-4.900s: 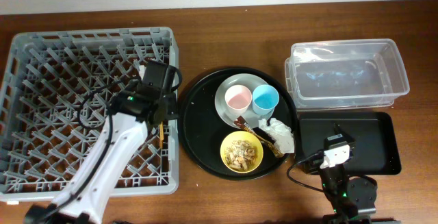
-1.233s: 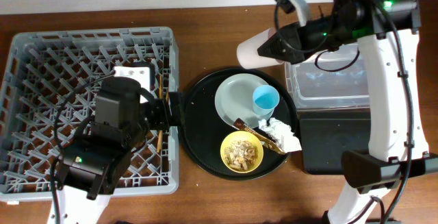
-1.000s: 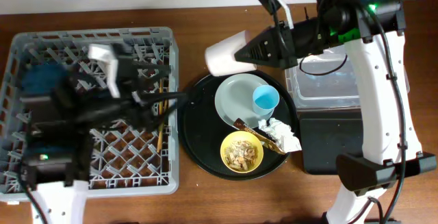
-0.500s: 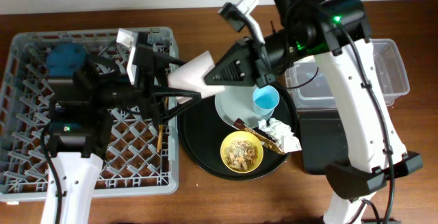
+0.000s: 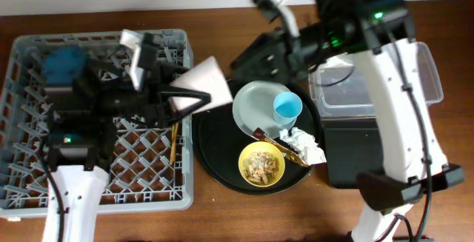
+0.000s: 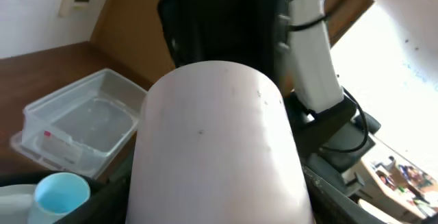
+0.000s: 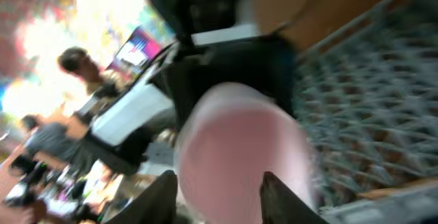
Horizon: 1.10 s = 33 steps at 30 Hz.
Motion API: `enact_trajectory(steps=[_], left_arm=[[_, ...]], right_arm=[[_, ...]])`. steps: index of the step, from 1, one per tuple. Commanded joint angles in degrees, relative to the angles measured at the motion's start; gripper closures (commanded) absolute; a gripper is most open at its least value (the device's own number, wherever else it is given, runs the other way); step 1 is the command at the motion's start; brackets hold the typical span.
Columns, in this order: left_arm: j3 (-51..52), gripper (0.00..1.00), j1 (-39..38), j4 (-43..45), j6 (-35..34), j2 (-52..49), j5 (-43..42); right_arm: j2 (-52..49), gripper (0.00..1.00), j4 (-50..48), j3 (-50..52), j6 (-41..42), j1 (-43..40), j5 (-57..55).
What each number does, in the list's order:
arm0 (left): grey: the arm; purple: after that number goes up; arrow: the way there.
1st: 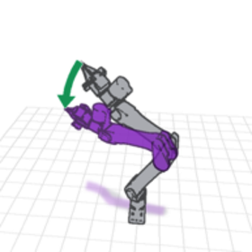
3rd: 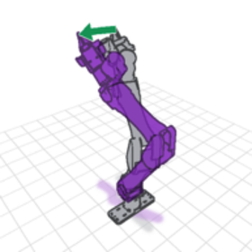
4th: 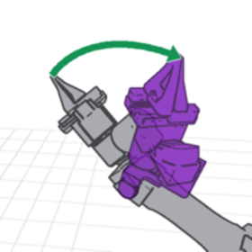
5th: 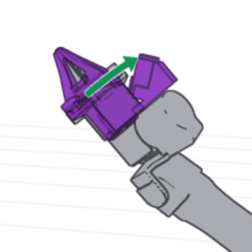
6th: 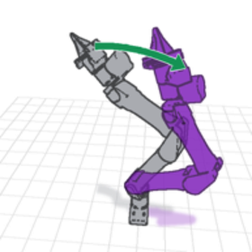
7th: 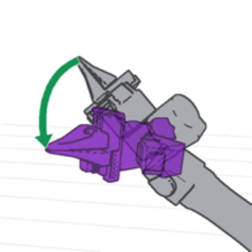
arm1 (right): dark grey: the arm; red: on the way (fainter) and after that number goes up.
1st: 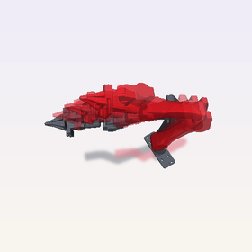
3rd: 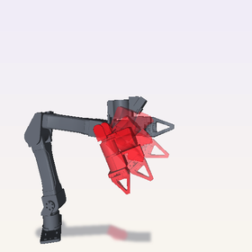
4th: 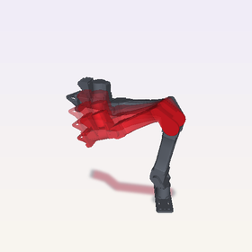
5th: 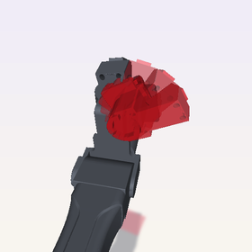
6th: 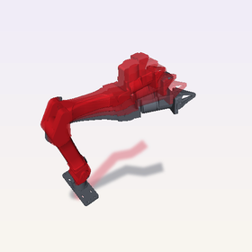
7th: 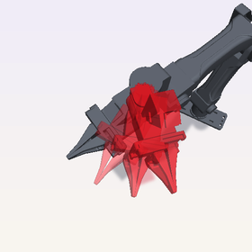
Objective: Sort waste into correct bins and load items into the dishwasher rack
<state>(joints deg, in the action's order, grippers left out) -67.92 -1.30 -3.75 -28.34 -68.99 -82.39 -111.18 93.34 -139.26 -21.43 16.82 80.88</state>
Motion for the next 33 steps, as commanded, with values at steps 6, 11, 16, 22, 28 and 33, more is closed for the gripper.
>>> enact_trajectory(steps=[6, 11, 16, 22, 28, 33], left_arm=[[-0.5, 0.67, 14.8, -6.9, -1.4, 0.8, 33.4], [-2.8, 0.76, 6.2, -25.9, 11.1, -5.7, 60.7], [-25.0, 0.79, 5.4, -47.7, 18.3, -22.9, 66.1], [-28.2, 0.8, 4.4, -45.2, 19.0, -37.8, 77.8], [-28.2, 0.57, 4.5, -38.7, 19.0, -45.2, 78.2], [-29.4, 0.13, 4.5, -38.3, 19.0, -44.9, 79.4]], right_arm=[[1.1, 0.51, 4.0, -0.3, 5.9, -12.7, -26.6], [1.1, 0.49, 4.0, -0.3, 7.2, -12.7, -40.3], [1.1, 0.49, 4.0, -0.3, 7.2, -12.7, -41.1], [1.1, 0.49, 4.0, -0.3, 7.1, -12.7, -41.1], [1.1, 0.48, 4.0, -0.3, 7.1, -12.7, -41.1], [1.1, 0.36, 4.0, -0.3, 7.1, -12.7, -41.1]])
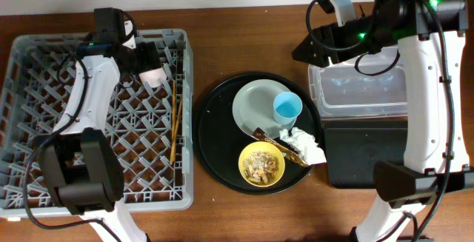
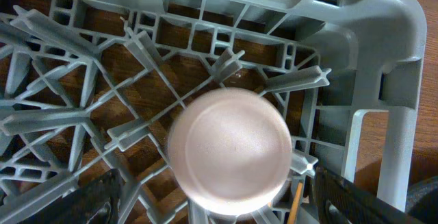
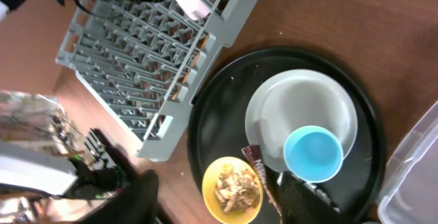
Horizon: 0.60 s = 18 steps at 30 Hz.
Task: Sort waste into correct bins and load items into the dishwasher rack
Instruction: 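Place the pink cup upside down in the rack with the left gripper, then grasp the blue cup with the right gripper and pass it left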
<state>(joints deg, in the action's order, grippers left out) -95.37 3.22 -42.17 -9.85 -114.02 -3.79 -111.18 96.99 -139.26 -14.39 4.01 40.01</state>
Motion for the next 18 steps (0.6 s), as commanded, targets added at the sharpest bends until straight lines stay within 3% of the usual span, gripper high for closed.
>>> enact_trajectory(steps=[1, 2, 3, 5, 6, 9, 12, 13, 18], left_arm=[[-3.2, 0.08, -0.1, -0.1, 0.5, 0.7, 0.8], [-5.4, 0.11, -0.1, -1.5, 0.5, 2.0, 0.6], [-7.8, 0.24, -0.1, -4.4, 0.5, 4.5, 0.3], [-9.6, 0.37, -0.1, -12.1, 0.5, 11.7, -7.0], [-9.6, 0.4, -0.1, -17.6, 0.5, 16.7, -10.7], [-9.6, 0.35, -0.1, -29.4, 0.5, 26.9, -11.7], [-9.5, 0.34, -0.1, -38.2, 0.5, 29.7, -11.6], [-9.3, 0.34, -0.1, -40.3, 0.6, 29.7, -11.5], [-4.3, 0.34, -0.1, -40.2, 0.6, 29.7, -11.5]], right_arm=[[1.1, 0.34, 0.3, -0.3, 0.1, 0.1, -0.2], [1.1, 0.25, 0.3, -0.3, 0.1, 0.1, -0.2], [1.1, 0.12, 0.3, -0.3, 0.1, 0.1, -0.3], [1.1, 0.25, 0.3, 1.3, 0.1, 1.2, -1.1], [1.1, 0.27, 0.3, 3.1, 0.1, 2.8, -3.1], [1.1, 0.41, -1.3, 11.9, 1.3, 10.0, -8.8], [1.1, 0.51, -8.6, 21.5, 13.6, 15.8, -28.0], [1.1, 0.67, -12.0, 26.1, 16.9, 17.8, -32.5], [1.1, 0.71, -26.2, 42.3, 21.2, 19.2, -37.5]])
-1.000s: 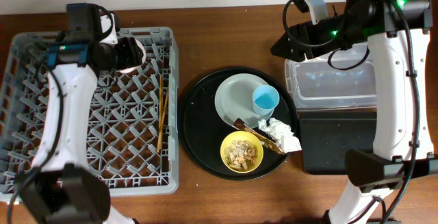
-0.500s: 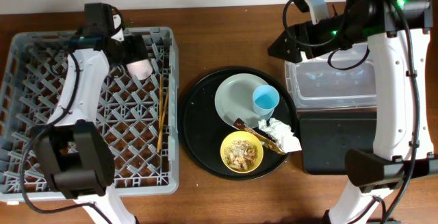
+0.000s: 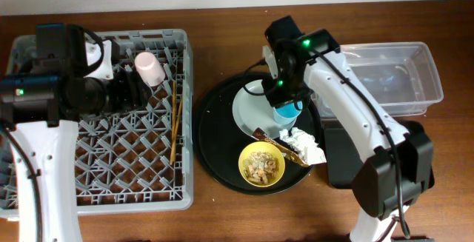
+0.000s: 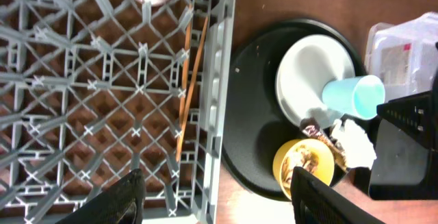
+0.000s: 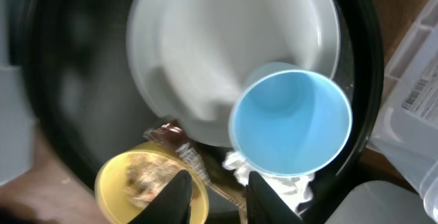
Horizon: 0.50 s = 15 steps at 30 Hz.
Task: Sort waste into correct bins and load items into the dishwasher rack
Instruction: 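Grasp the blue cup with the right gripper and pass it left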
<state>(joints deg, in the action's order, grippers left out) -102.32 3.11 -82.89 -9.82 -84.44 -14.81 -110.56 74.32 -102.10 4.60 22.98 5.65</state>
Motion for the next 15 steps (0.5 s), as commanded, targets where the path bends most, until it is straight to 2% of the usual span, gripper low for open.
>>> enact_trajectory(steps=[1, 6, 7, 8, 9, 11, 13, 15], left_arm=[[3.5, 0.34, 0.0, 1.0, 0.6, 0.1, -0.4], [4.8, 0.34, 0.0, 1.9, 0.6, 0.1, -0.5], [4.8, 0.34, 0.0, 1.9, 0.6, 0.1, -0.5], [4.8, 0.34, 0.0, 1.9, 0.6, 0.1, -0.4], [4.8, 0.34, 0.0, 1.9, 0.6, 0.1, -0.4], [4.8, 0.34, 0.0, 1.9, 0.6, 0.1, -0.5], [4.8, 0.34, 0.0, 1.9, 0.6, 0.1, -0.5], [4.8, 0.34, 0.0, 2.5, 0.5, 0.1, -0.5]], right_arm=[[0.5, 0.71, -5.3, 7.0, 2.1, 0.3, -3.1], [0.5, 0.74, -14.4, 15.2, 2.1, 0.3, -3.1], [0.5, 0.89, -14.9, 15.4, 2.1, 0.3, -3.1], [0.5, 0.91, -15.0, 15.4, 2.1, 0.2, -3.1], [0.5, 0.91, -15.0, 15.4, 2.1, 0.2, -3.1], [0.5, 0.81, -14.3, 15.4, 1.7, 0.3, -3.1], [0.5, 0.96, -14.6, 15.3, 1.7, 0.2, -3.1], [1.0, 0.96, -11.9, 8.9, -0.3, 0.2, 0.5]])
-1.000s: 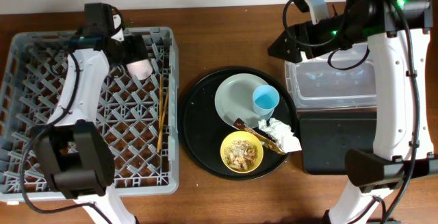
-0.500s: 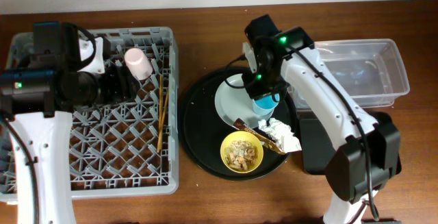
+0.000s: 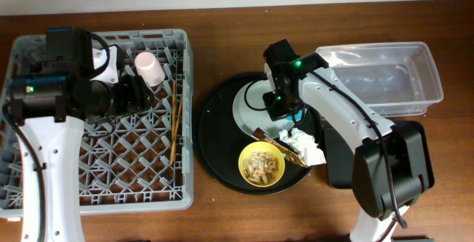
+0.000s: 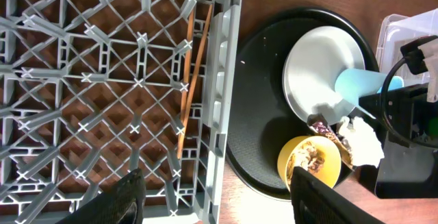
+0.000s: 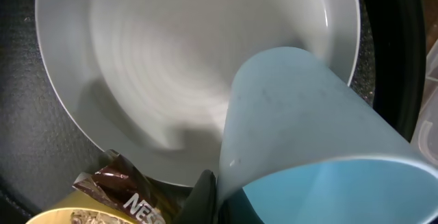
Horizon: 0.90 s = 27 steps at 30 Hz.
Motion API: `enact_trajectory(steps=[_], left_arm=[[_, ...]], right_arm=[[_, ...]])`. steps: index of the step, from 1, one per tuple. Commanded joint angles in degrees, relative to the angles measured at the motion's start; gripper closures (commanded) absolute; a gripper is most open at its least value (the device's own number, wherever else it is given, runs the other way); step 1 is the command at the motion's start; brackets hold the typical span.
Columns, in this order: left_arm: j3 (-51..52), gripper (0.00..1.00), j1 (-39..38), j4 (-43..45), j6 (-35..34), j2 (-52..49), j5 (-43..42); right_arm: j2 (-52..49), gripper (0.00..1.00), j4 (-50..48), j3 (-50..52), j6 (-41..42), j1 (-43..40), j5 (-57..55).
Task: Sort waste into correct bins and load items into the dishwasher rack
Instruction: 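Grasp the blue cup with the right gripper and pass it left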
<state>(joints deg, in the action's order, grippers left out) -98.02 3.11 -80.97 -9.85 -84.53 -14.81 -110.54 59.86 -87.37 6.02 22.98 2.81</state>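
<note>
A blue cup (image 5: 308,135) leans tilted on the white plate (image 5: 171,59) in the black tray (image 3: 215,146). My right gripper (image 5: 219,193) is shut on the cup's rim, one finger outside the wall and one inside. A yellow bowl of food scraps (image 3: 261,164), a brown wrapper (image 5: 123,186) and crumpled tissue (image 3: 307,147) lie beside the plate. My left gripper (image 4: 222,203) hangs open high over the grey rack (image 3: 44,183). A pink cup (image 3: 148,67) stands upside down in the rack's back right corner, with chopsticks (image 3: 175,123) along the right edge.
A clear plastic container (image 3: 378,79) stands at the back right. In front of it is a black bin (image 3: 348,160). The tray sits between rack and bins on the brown table (image 3: 237,212).
My right gripper, then spread above the upright blue cup, has come down and shut on its rim, and the cup now tilts. The left gripper has barely moved.
My left gripper held the pink cup between the two arms. Then the cup stood upside down in the rack's back corner under that gripper, with the right arm back over the container. Then the left gripper was open and high, the right over the blue cup, now gripped.
</note>
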Motion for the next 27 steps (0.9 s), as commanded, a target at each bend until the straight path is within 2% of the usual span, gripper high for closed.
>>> enact_trajectory(steps=[1, 2, 3, 4, 5, 6, 7, 10, 12, 18, 22, 24, 27], left_arm=[[0.5, 0.34, 0.0, 0.6, 0.6, 0.2, -0.5], [0.5, 0.34, 0.0, 0.6, 2.5, 0.2, -1.7], [0.5, 0.33, 0.0, 0.6, 6.8, 0.2, -6.6], [0.5, 0.25, 0.0, 0.6, 15.1, 0.2, -17.9], [0.5, 0.22, 0.0, 0.3, 20.5, 0.2, -26.0], [0.5, 0.14, 0.0, -0.5, 28.1, 0.2, -38.2], [0.5, 0.06, 0.0, -0.5, 32.3, 0.2, -47.1], [0.5, 0.05, 0.0, 0.4, 40.2, 0.2, -62.5], [0.5, 0.05, 0.0, 1.9, 40.2, 0.2, -63.6], [0.5, 0.06, -0.1, 2.3, 40.2, 0.2, -64.1], [0.5, 0.07, -3.1, 2.3, 40.2, 0.2, -68.2], [0.5, 0.11, -6.3, 2.6, 40.4, 0.5, -68.1], [0.5, 0.26, -6.8, 2.9, 40.4, 0.5, -68.1]], right_arm=[[1.6, 0.96, 5.9, -12.2, -2.8, 0.2, 5.9], [2.3, 0.96, 9.3, -18.5, -2.8, 0.2, 7.6], [3.0, 0.96, 13.6, -27.4, -2.8, 0.2, 9.3], [3.8, 0.96, 18.2, -36.5, -3.0, 0.1, 13.0], [4.4, 0.96, 22.4, -43.6, -8.0, -0.6, 23.0], [4.9, 0.96, 25.2, -47.8, -11.3, -1.6, 32.1], [5.5, 0.96, 28.7, -50.9, -16.3, -3.9, 44.6], [5.8, 0.96, 36.0, -50.8, -28.1, -8.1, 63.3], [5.8, 0.96, 37.4, -50.8, -30.0, -7.3, 67.7], [5.8, 0.96, 36.6, -50.8, -30.0, 0.3, 67.7], [5.8, 0.96, 34.0, -50.8, -30.0, 2.1, 68.0], [5.8, 0.96, 32.2, -50.8, -30.0, 2.1, 69.0], [5.8, 0.96, 32.0, -50.8, -30.0, 2.1, 69.0]])
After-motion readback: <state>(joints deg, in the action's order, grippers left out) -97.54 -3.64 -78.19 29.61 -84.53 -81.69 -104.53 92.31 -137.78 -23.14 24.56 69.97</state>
